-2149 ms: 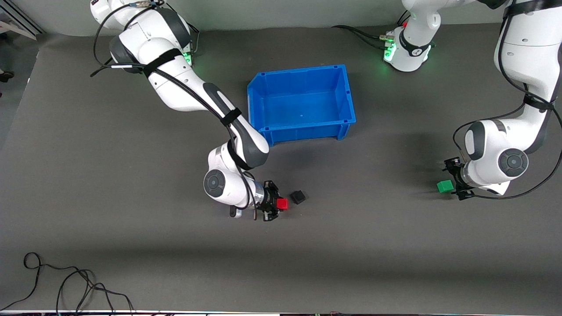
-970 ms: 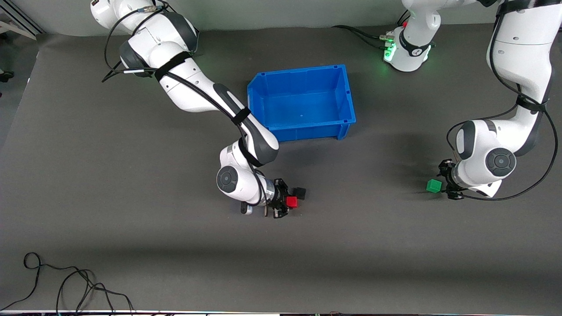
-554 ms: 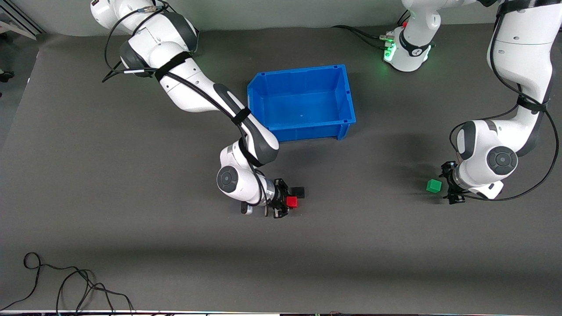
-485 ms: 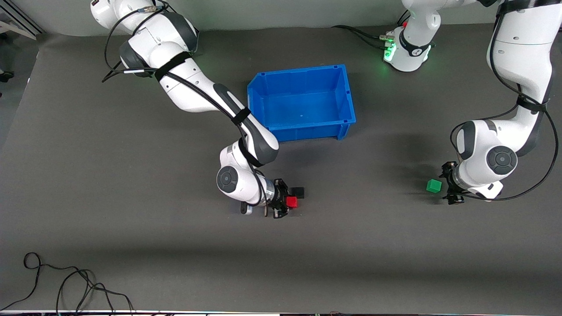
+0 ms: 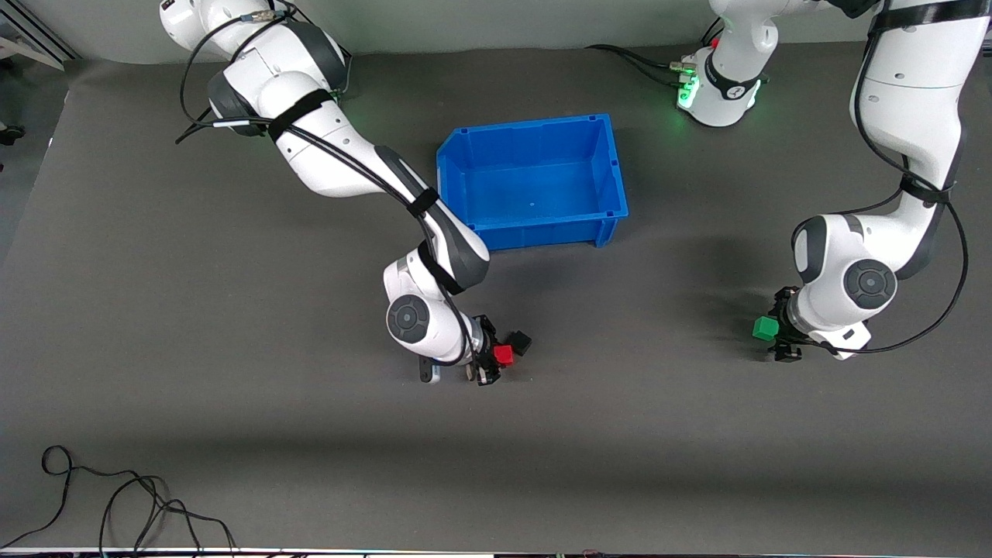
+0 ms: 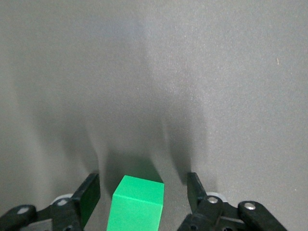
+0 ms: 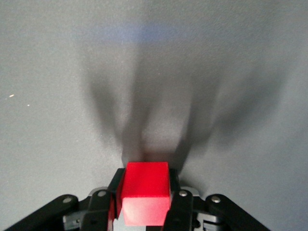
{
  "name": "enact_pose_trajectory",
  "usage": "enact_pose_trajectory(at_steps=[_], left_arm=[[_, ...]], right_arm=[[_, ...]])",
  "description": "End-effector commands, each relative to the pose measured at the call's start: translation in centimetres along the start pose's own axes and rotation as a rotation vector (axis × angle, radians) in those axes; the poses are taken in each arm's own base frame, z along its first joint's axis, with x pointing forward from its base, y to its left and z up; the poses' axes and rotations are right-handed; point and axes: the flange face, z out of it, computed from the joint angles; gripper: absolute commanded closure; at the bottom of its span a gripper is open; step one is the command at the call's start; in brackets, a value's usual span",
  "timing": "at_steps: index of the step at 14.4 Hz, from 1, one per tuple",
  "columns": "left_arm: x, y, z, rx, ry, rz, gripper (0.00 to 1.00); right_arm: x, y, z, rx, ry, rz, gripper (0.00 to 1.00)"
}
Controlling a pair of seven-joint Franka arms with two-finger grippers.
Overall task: Attach green and red cubes to black cube
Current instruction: 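Carry the green cube toward the black cube beside the red cube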
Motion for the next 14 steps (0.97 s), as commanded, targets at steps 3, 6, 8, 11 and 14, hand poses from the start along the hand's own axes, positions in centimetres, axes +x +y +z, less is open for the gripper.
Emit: enact_pose_trajectory(at_steps=[3,6,8,11,14], left_arm=[[-0.4,-0.3,0.0,-0.004,0.007,0.019,1.00],[-0.6,0.2,-0.7,-0.013,0.000,-0.004,1.00],[-2.0,1.3,-2.1,-0.042,-0.025,-0.047,1.00],[-5.5,3.5,-4.2,-0.059,-0.055,-0.113,1.00],[-9.8,5.1,-5.8,-0.056,-0.062,-0.159,1.00]], right_arm=[[0.7,0.4,-0.5,-0.061,0.047,-0.051,0.91],[0.7,0.6,-0.9,-0.087,0.057,-0.081,0.91],[0.5,0.8,-0.9,-0.092,0.057,-0.084,0.91],[0.0,1.8,0.3,-0.115,0.053,-0.076,0.90],[-0.7,1.7,-0.3,-0.115,0.024,-0.035,0.90]])
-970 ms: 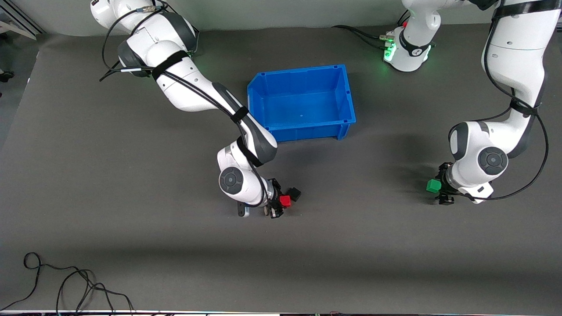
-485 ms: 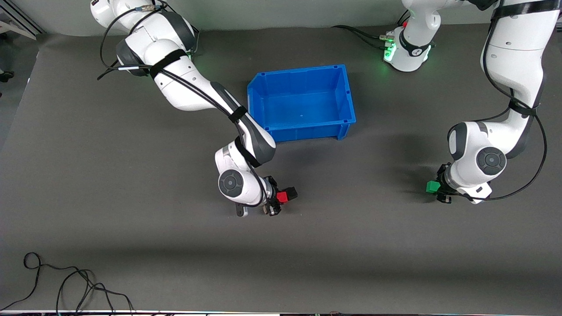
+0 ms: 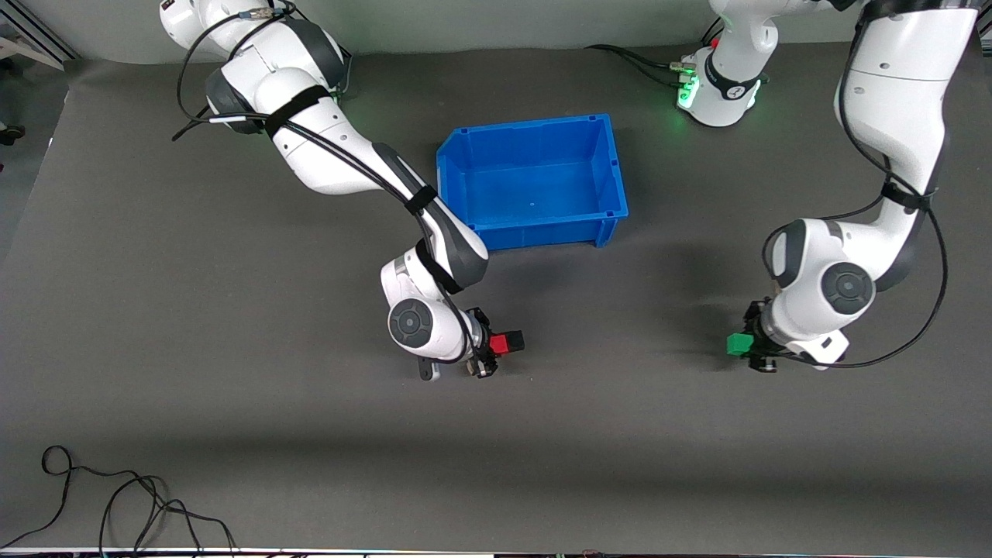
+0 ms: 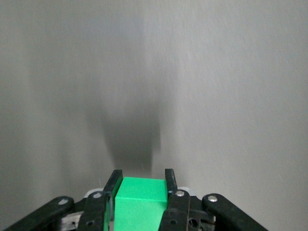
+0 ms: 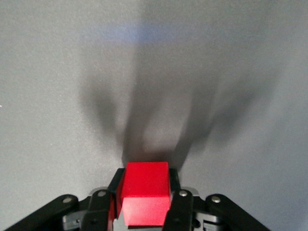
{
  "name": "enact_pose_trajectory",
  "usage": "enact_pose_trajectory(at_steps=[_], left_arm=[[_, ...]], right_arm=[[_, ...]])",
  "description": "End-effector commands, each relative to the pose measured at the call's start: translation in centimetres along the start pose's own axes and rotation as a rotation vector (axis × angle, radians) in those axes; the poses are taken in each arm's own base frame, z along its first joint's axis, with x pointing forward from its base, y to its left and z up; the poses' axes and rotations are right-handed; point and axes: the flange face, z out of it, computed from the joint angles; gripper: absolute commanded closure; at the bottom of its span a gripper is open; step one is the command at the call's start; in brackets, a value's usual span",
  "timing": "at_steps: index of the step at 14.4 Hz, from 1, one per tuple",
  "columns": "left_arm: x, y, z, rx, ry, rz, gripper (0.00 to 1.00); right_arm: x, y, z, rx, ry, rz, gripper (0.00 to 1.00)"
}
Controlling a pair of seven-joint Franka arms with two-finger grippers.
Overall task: Attach green and red cubes to black cube
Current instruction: 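Carry the green cube toward the black cube beside the red cube, then press both cubes against the black cube and open both grippers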
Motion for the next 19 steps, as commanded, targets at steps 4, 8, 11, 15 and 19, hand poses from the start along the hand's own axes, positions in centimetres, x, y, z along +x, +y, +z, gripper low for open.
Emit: enact_pose_trajectory(at_steps=[4,8,11,15,19], left_arm=[[-9.6,1.0,-0.6,-0.002,-0.011,-0.090,1.00],[-16.4,0.8,-0.3,-0.014,-0.026,-0.152,1.00],[-20.8,1.1,-0.1,-0.023,-0.056,-0.154,1.00],[-25.0,0.7,-1.0,-0.018,-0.078,-0.132,1.00],[-26.7,0.5,-0.8,-0.021,-0.082,-0.113,1.00]], right_arm=[[-2.5,-0.4,-2.6,0.007,-0.143,0.166,0.90],[-4.7,-0.3,-1.5,0.102,-0.224,0.255,0.91],[-5.8,-0.2,-1.0,0.144,-0.271,0.293,0.91],[-7.3,0.7,0.9,0.133,-0.288,0.296,0.91],[-7.7,0.9,1.4,0.136,-0.291,0.297,0.91]])
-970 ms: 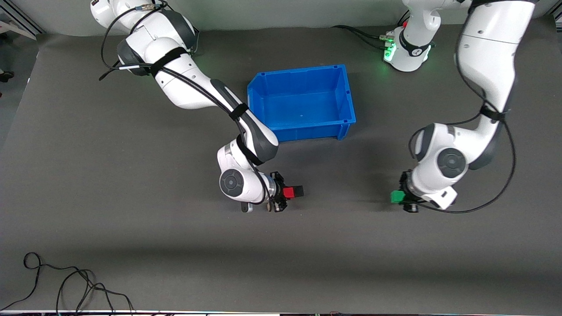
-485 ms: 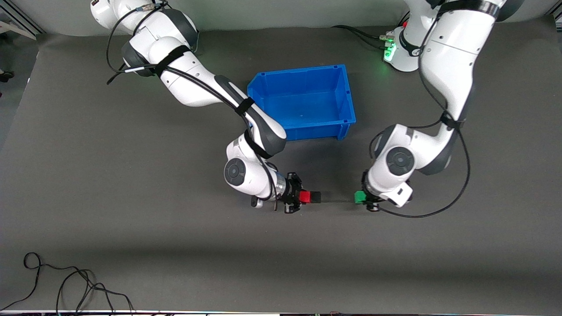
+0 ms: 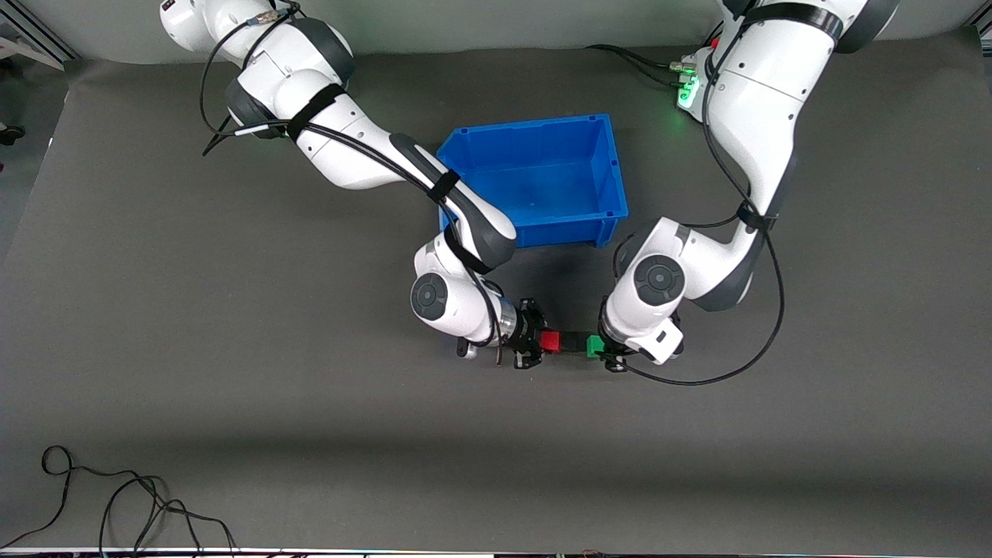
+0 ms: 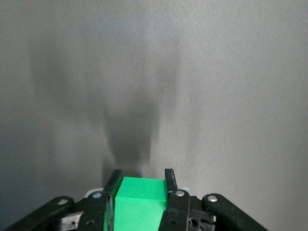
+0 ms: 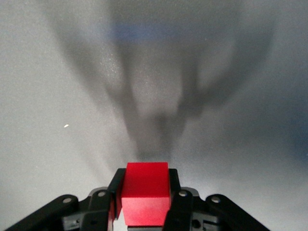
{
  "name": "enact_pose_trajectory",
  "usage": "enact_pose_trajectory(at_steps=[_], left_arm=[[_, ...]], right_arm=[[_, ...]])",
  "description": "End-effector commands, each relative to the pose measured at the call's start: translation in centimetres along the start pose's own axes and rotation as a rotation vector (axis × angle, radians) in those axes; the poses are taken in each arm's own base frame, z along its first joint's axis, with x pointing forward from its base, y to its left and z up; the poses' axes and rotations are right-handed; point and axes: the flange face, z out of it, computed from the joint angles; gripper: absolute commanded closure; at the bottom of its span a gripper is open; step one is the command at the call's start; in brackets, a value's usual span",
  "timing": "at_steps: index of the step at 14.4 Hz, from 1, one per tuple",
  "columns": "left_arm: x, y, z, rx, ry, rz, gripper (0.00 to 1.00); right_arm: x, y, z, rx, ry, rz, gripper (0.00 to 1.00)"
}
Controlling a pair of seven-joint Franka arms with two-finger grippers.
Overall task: Attach green and red cubes to black cube
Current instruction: 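Press both cubes against the black cube and open both grippers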
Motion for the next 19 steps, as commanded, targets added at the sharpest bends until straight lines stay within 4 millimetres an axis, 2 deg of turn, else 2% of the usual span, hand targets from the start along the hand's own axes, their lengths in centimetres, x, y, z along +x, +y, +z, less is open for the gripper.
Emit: enact_pose_trajectory(at_steps=[1,2,3,5,6,7,8,12,13,14,15,16,18,19], left_arm=[[-0.6,0.4,0.5,0.012,0.013,-0.008,0.62],[-0.7,0.2,0.7,0.015,0.020,0.007,0.21],[-1.2,-0.3,0.9,0.029,0.029,0.018,0.00],[-1.1,-0.4,0.8,0.035,0.035,0.021,0.00],[-0.9,-0.2,0.4,0.031,0.035,0.019,0.00],[-0.6,0.1,0.0,0.036,0.042,0.015,0.00],[-0.2,0.6,-0.6,0.048,0.055,0.023,0.00],[3.3,3.9,-3.1,0.062,0.070,0.019,0.00],[4.1,4.4,-3.9,0.055,0.068,0.051,0.00],[5.7,5.1,-4.7,0.057,0.071,0.073,0.00],[8.0,6.2,-5.9,0.058,0.074,0.094,0.00],[10.2,6.8,-6.8,0.073,0.081,0.145,0.00],[15.6,8.3,-9.4,0.100,0.084,0.280,0.00],[17.4,8.7,-11.1,0.089,0.081,0.368,0.00]], right_arm=[[-0.9,0.5,0.6,0.009,-0.024,0.021,0.91],[-0.9,0.5,0.6,0.009,-0.024,0.021,0.91],[-0.9,0.5,0.6,0.010,-0.025,0.021,0.91],[-1.0,0.5,0.5,0.011,-0.026,0.018,0.90],[-1.0,0.4,0.3,0.014,-0.025,0.013,0.77],[-1.0,0.4,0.3,0.016,-0.023,0.012,0.21],[-0.8,0.3,0.3,0.015,-0.020,0.008,0.01],[-0.6,-0.2,-0.8,-0.013,0.011,-0.013,0.00],[-0.7,-0.4,-1.9,-0.041,0.042,-0.031,0.00],[-0.1,-1.9,-4.4,-0.038,0.078,-0.083,0.00],[0.5,-3.0,-6.4,-0.046,0.092,-0.129,0.00],[0.5,-3.4,-8.6,-0.042,0.101,-0.168,0.00],[0.5,-2.7,-12.4,-0.037,0.119,-0.241,0.00],[1.3,-3.3,-14.9,-0.018,0.142,-0.295,0.00]])
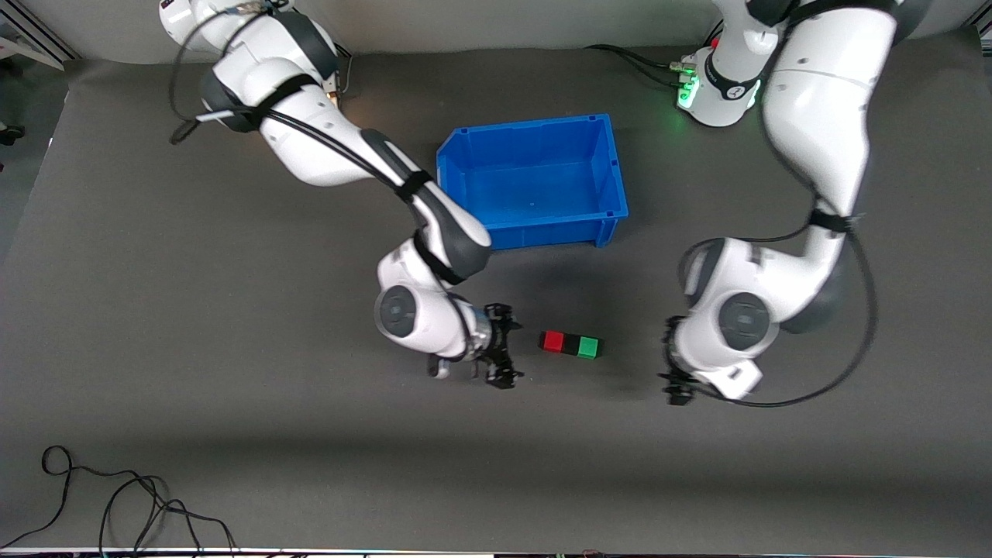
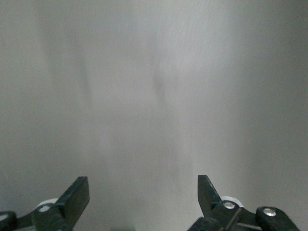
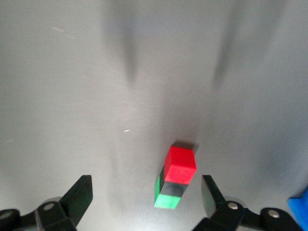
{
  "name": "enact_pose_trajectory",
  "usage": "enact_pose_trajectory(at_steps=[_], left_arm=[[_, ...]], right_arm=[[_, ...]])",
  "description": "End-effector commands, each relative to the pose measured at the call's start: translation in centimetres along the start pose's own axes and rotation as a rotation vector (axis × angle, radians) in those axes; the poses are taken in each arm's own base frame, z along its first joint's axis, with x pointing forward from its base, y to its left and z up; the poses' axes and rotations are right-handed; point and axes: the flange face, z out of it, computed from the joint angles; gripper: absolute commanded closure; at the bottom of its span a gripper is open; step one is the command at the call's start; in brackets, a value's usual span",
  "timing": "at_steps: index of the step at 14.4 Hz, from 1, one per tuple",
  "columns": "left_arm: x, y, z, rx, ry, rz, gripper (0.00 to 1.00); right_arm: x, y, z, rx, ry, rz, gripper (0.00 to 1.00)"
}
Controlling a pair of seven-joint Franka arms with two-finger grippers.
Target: Attach green and red cubes to black cube
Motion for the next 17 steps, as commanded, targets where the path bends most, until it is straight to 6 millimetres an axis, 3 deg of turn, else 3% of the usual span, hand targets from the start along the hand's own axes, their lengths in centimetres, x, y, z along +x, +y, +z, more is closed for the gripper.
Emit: enact_pose_trajectory(at_steps=[1,3,5,8,11,13,15,17], left_arm=[[6.3,-1.0,-4.9,-0.007,0.011,0.218,0.00],[10.2,-2.4,-8.2,0.035,0.008,0.360,0.00],[14.4,-4.3,-12.9,0.038,-0.005,0.448,0.00],[18.3,-8.0,-19.9,0.088,-0.022,0.607,0.00],[22.4,-11.6,-27.5,0.114,-0.139,0.725,0.00],[22.7,-13.2,-30.9,0.138,-0.166,0.782,0.00],[22.5,-13.8,-32.5,0.145,-0.167,0.796,0.00],[21.8,-13.9,-33.5,0.131,-0.147,0.808,0.00]], right_arm=[[1.7,1.3,-6.5,-0.004,0.080,-0.146,0.00],[2.9,0.7,-9.2,-0.048,0.110,-0.302,0.00],[3.1,0.9,-12.4,-0.091,0.120,-0.495,0.00],[5.3,0.8,-17.3,-0.158,0.200,-0.657,0.00],[6.6,3.1,-23.4,-0.203,0.308,-0.812,0.00],[7.8,5.3,-26.8,-0.267,0.438,-0.967,0.00],[8.4,6.5,-30.7,-0.277,0.492,-1.083,0.00],[10.6,8.0,-34.2,-0.299,0.473,-1.174,0.00]])
